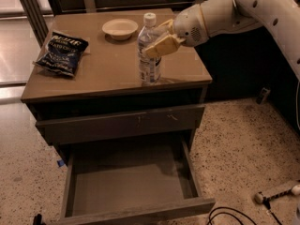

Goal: Pick blue plastic bottle from middle drawer and place on counter

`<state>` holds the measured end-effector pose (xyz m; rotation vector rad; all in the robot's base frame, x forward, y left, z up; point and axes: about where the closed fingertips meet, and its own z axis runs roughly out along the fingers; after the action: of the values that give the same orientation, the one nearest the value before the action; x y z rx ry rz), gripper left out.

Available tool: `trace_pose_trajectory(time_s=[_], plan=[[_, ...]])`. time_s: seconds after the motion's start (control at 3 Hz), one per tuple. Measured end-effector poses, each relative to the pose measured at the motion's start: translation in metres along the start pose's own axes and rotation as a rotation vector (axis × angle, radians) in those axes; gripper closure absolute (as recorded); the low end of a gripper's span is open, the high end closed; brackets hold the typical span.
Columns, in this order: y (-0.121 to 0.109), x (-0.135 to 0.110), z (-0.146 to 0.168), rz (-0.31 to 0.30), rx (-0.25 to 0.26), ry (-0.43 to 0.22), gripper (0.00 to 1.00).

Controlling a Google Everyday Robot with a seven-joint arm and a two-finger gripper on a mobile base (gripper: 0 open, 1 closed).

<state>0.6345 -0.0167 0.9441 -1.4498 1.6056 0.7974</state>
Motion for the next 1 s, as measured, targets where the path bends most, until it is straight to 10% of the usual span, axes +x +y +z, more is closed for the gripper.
trace_pose_trajectory(time_s=[1.0], plan=[[-0.047, -0.007, 0.027, 0.032, -0.002, -0.072, 1.0]])
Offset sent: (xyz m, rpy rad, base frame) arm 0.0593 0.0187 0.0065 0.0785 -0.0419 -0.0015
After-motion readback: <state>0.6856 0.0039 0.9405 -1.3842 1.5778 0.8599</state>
